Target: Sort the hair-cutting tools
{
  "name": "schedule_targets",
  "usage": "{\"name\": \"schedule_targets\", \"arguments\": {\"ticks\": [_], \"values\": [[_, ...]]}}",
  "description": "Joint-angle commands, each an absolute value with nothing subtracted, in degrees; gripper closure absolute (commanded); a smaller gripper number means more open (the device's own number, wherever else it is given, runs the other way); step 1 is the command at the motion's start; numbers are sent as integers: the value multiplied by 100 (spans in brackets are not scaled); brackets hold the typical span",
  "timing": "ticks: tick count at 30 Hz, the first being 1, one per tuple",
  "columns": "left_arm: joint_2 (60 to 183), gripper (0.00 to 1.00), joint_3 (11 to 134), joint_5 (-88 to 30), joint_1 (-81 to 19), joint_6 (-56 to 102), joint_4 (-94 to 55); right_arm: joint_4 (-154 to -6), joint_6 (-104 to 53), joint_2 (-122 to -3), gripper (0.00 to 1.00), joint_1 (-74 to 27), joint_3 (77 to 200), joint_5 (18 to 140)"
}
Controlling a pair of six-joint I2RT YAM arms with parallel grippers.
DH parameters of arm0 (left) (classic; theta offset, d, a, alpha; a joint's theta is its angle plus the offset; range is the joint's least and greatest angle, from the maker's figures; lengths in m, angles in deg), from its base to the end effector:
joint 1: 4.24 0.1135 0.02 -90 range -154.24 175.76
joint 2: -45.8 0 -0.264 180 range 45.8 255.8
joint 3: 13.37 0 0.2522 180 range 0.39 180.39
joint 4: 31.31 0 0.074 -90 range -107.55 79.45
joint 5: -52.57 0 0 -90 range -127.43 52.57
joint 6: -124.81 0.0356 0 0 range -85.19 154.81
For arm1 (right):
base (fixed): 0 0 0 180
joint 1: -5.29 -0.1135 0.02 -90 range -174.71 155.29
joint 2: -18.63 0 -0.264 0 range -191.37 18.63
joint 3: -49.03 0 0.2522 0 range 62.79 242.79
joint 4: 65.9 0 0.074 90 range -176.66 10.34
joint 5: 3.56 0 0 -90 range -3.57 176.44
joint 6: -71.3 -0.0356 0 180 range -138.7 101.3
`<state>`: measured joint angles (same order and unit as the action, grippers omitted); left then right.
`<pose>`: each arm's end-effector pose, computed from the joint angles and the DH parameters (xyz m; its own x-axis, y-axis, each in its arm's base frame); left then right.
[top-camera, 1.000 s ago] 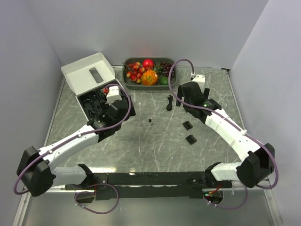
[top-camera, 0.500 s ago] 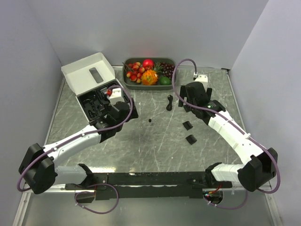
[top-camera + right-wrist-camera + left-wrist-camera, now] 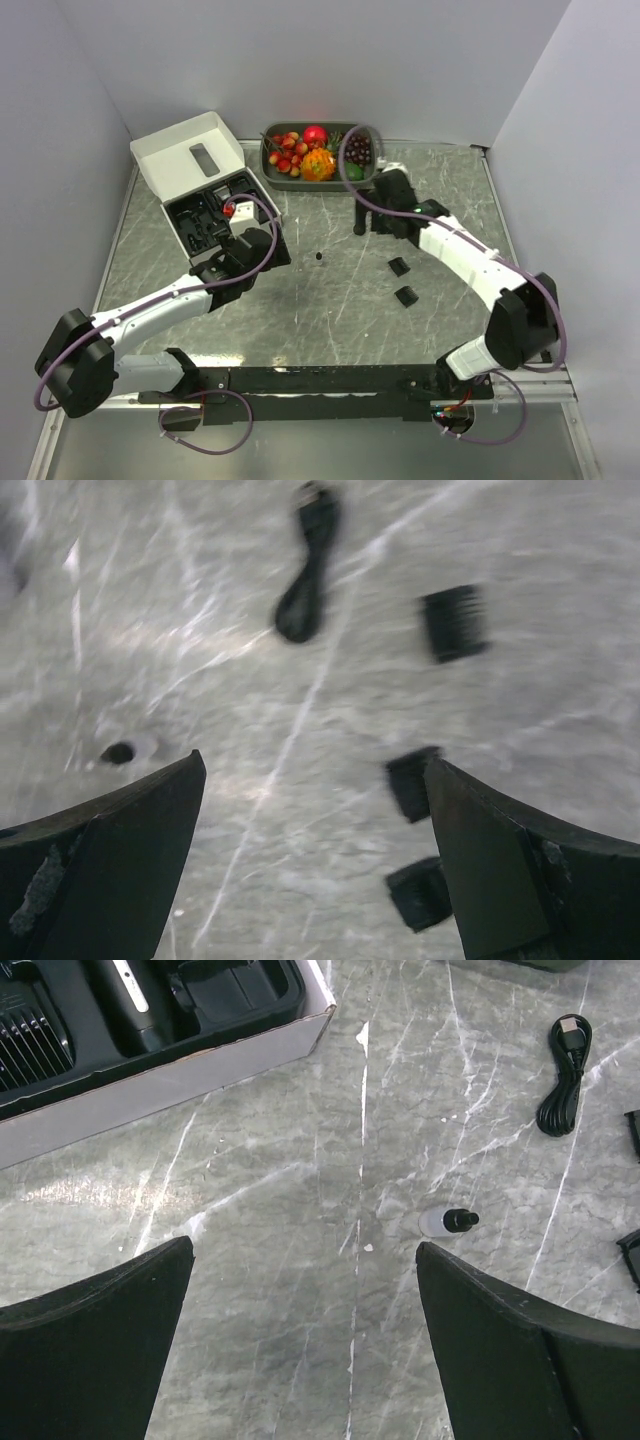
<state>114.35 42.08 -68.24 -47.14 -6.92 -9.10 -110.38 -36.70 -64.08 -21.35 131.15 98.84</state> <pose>0.1988 -0.1598 0.2416 -0.5013 -0.3145 -0.8061 -0.0740 0.9438 -0.3222 0.2854 0.1346 0.2958 -0.6953 -0.0111 -0.7187 -0.0920 0.9930 0.0737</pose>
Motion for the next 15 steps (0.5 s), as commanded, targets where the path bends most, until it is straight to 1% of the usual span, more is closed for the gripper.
{"name": "schedule_targets", "arguments": {"ticks": [1, 3, 5, 6, 7, 10, 15], "values": [[11339, 1, 4196, -6995, -4722, -878, -850, -10404, -3540, -6574, 0, -2652, 13101, 9436], [11242, 1, 4187, -6951, -4722, -878, -859, -10086, -3522, -6521, 0, -2714, 12758, 9146], [11207, 1, 4161, -6627, -4731, -904, -955, -9734, -3601, -6417, 0, -2723, 12434, 9092], [11233, 1, 4135, -6469, -4722, -991, -999, -9637, -3628, -6346, 0, -2723, 12319, 9127], [11259, 1, 4126, -6041, -4731, -1018, -1078, -9549, -3715, -6259, 0, -2723, 12204, 9231], [11505, 1, 4029, -5590, -4896, -1133, -1464, -9407, -3908, -5820, 0, -2732, 11835, 9564], [12462, 1, 4310, -6536, -5600, -739, -1937, -10005, -4146, -5397, 0, -2732, 11790, 9777]]}}
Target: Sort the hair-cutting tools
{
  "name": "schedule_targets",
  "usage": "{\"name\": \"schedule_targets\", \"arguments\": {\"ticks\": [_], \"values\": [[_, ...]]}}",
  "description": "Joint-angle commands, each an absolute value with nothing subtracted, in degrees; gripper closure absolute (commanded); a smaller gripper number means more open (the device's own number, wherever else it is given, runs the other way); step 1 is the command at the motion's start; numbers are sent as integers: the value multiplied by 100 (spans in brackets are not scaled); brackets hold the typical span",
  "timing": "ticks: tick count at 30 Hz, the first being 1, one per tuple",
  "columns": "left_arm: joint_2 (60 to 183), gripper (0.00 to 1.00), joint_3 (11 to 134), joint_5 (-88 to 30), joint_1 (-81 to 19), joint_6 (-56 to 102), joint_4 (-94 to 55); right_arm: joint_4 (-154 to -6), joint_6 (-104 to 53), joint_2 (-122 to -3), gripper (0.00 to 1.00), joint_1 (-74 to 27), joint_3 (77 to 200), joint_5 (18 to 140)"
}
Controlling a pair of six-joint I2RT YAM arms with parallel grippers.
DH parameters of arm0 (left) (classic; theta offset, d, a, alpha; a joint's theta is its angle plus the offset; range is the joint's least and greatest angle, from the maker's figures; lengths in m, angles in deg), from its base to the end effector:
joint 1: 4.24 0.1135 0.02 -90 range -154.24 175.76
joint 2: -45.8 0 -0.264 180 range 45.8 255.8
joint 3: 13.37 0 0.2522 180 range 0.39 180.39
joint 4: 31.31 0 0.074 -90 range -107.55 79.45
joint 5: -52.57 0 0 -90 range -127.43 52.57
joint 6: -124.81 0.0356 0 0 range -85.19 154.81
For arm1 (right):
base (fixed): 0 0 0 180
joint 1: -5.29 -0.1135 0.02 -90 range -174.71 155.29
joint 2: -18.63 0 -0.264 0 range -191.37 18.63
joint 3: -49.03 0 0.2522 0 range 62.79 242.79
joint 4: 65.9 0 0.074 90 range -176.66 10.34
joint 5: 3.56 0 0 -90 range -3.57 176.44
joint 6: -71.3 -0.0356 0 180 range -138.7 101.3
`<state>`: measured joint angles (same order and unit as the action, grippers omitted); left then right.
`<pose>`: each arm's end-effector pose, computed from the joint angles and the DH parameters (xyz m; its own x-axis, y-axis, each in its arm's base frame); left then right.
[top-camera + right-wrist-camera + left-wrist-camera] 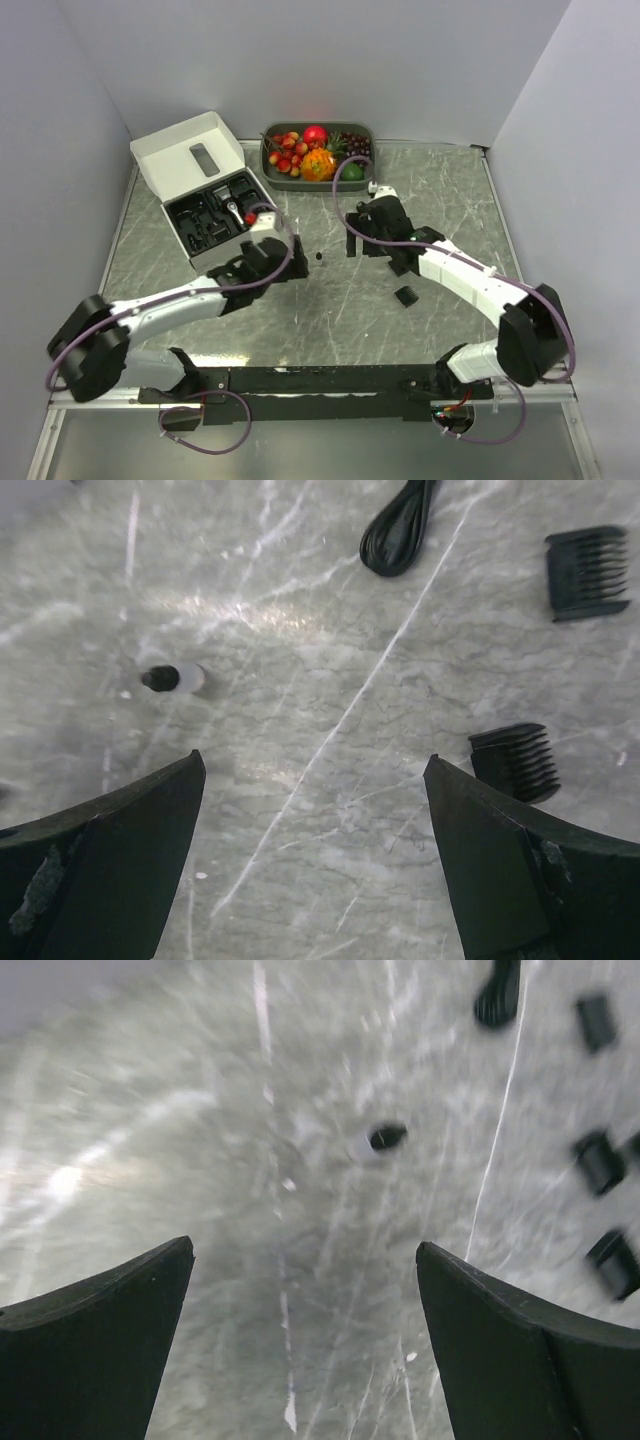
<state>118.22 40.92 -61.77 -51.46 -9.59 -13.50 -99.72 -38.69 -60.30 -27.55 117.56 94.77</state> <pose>0.1915 -0.1854 0.2242 -0.5941 -0.2965 -0.7477 0.0369 0.9185 -0.3936 0.2512 0.1560 0.2509 -0.7043 -0.0520 -0.7080 -0.2220 0.9634 0.1500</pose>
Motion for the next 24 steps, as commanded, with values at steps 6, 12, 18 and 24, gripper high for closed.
{"name": "schedule_targets", "arguments": {"ticks": [6, 12, 18, 24], "values": [[13623, 1, 4179, -7055, -6031, -246, -3475, -10225, -4269, -4431, 0, -2741, 11342, 9707], [14344, 1, 4038, -7793, -6269, -78, -4294, -10339, -4243, -3824, 0, -2785, 11078, 9356], [15038, 0, 4134, -8541, -6664, 159, -4997, -10330, -4217, -3753, 0, -2881, 10973, 9329], [15592, 1, 4091, -8937, -6770, 212, -5744, -10199, -4199, -3700, 0, -2934, 10833, 9277]]}}
